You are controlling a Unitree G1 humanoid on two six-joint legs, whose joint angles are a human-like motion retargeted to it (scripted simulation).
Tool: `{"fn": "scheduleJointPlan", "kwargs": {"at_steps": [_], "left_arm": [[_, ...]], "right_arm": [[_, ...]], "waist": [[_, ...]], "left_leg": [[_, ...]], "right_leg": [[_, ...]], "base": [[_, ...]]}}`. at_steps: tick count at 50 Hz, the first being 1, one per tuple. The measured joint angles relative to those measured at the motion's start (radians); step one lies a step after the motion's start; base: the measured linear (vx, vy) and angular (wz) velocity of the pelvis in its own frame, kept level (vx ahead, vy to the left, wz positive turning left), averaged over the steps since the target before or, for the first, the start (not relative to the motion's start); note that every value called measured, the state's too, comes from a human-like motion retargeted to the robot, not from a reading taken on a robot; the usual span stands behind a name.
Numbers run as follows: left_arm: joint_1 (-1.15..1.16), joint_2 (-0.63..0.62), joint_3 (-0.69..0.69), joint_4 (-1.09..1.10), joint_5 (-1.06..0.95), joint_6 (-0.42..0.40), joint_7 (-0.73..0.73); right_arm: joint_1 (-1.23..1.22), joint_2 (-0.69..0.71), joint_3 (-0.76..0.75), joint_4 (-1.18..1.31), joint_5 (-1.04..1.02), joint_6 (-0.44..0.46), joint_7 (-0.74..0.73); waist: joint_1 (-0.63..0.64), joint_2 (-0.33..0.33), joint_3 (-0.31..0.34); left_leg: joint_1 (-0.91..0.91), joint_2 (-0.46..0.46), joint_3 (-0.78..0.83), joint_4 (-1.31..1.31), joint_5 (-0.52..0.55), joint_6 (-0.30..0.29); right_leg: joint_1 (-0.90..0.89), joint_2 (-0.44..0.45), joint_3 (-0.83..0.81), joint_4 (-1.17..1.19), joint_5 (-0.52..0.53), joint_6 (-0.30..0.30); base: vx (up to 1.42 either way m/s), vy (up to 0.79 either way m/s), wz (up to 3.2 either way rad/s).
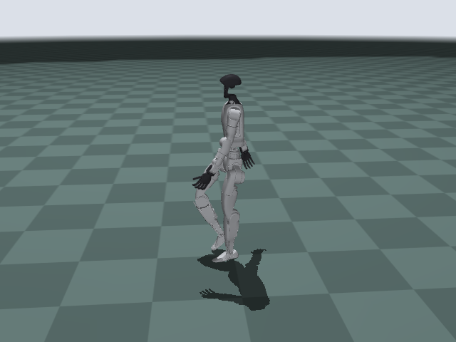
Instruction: In place motions
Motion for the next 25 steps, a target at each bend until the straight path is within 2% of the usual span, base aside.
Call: {"fn": "scheduleJointPlan", "kwargs": {"at_steps": [4, 6, 7, 9, 10, 12, 13, 15, 17, 18, 22, 25], "left_arm": [[0.065, -0.007, -0.009, 0.047, 0.029, 0.010, -0.007], [0.108, -0.017, -0.015, 0.078, 0.041, 0.022, -0.017], [0.128, -0.021, -0.018, 0.096, 0.047, 0.029, -0.024], [0.165, -0.024, -0.020, 0.132, 0.060, 0.044, -0.039], [0.180, -0.024, -0.017, 0.147, 0.068, 0.051, -0.047], [0.226, -0.026, 0.000, 0.203, 0.104, 0.082, -0.065], [0.245, -0.027, 0.007, 0.228, 0.122, 0.095, -0.066], [0.281, -0.034, 0.018, 0.271, 0.157, 0.118, -0.050], [0.320, -0.039, 0.023, 0.293, 0.156, 0.127, -0.026], [0.342, -0.040, 0.028, 0.293, 0.147, 0.125, -0.027], [0.396, -0.053, 0.059, 0.289, 0.149, 0.128, -0.059], [0.415, -0.056, 0.081, 0.307, 0.170, 0.135, -0.066]], "right_arm": [[-0.018, 0.033, 0.020, -0.026, 0.017, -0.004, 0.015], [-0.033, 0.054, 0.038, -0.046, 0.026, -0.006, 0.026], [-0.044, 0.065, 0.049, -0.056, 0.030, -0.004, 0.031], [-0.069, 0.088, 0.075, -0.081, 0.031, 0.004, 0.034], [-0.078, 0.098, 0.089, -0.094, 0.030, 0.008, 0.032], [-0.107, 0.128, 0.138, -0.137, 0.025, 0.006, 0.039], [-0.118, 0.142, 0.158, -0.153, 0.023, 0.003, 0.054], [-0.147, 0.169, 0.184, -0.188, 0.017, 0.000, 0.094], [-0.178, 0.186, 0.210, -0.241, 0.005, -0.013, 0.121], [-0.197, 0.192, 0.232, -0.271, 0.001, -0.023, 0.131], [-0.268, 0.216, 0.303, -0.392, -0.006, -0.055, 0.186], [-0.275, 0.231, 0.308, -0.445, 0.009, -0.067, 0.213]], "waist": [[0.023, -0.001, -0.024], [0.033, -0.013, -0.043], [0.037, -0.024, -0.051], [0.039, -0.046, -0.061], [0.041, -0.054, -0.063], [0.088, -0.076, -0.069], [0.125, -0.080, -0.076], [0.196, -0.068, -0.088], [0.210, -0.069, -0.098], [0.213, -0.071, -0.095], [0.155, -0.065, -0.068], [0.089, -0.061, -0.073]], "left_leg": [[0.024, -0.014, 0.019, -0.015, -0.008, -0.007], [0.030, -0.040, 0.026, -0.015, -0.016, -0.007], [0.034, -0.059, 0.027, -0.013, -0.021, -0.005], [0.042, -0.097, 0.026, -0.007, -0.030, -0.002], [0.048, -0.108, 0.027, -0.006, -0.034, -0.002], [0.075, -0.134, 0.052, -0.006, -0.048, -0.007], [0.082, -0.136, 0.073, -0.008, -0.053, -0.009], [0.081, -0.116, 0.097, -0.006, -0.061, -0.017], [0.075, -0.110, 0.086, -0.005, -0.065, -0.025], [0.077, -0.110, 0.091, -0.009, -0.065, -0.027], [0.077, -0.104, 0.059, -0.017, -0.054, -0.037], [0.078, -0.105, -0.007, -0.021, -0.051, -0.044]], "right_leg": [[0.207, 0.100, 0.100, -0.352, 0.042, 0.085], [0.320, 0.119, 0.165, -0.558, 0.055, 0.124], [0.377, 0.113, 0.184, -0.658, 0.040, 0.145], [0.479, 0.083, 0.168, -0.816, -0.080, 0.186], [0.519, 0.074, 0.157, -0.865, -0.146, 0.192], [0.570, 0.065, 0.125, -0.984, -0.169, 0.151], [0.577, 0.067, 0.171, -1.014, -0.140, 0.160], [0.580, 0.059, 0.159, -1.045, -0.110, 0.190], [0.564, 0.062, 0.138, -1.043, -0.106, 0.176], [0.554, 0.072, 0.177, -1.036, -0.108, 0.164], [0.553, 0.083, 0.171, -1.030, -0.118, 0.149], [0.563, 0.077, 0.107, -1.042, -0.125, 0.149]], "base": [[0.09, -0.07, -0.27], [0.11, -0.05, -0.09], [0.09, -0.06, 0.06], [0.05, -0.08, 0.10], [0.08, -0.06, -0.16], [0.14, -0.07, -0.63], [0.11, -0.14, -0.89], [0.04, -0.18, -0.58], [-0.03, -0.12, 0.02], [-0.08, -0.15, -0.04], [-0.13, -0.14, 0.36], [-0.09, -0.07, 0.95]]}}
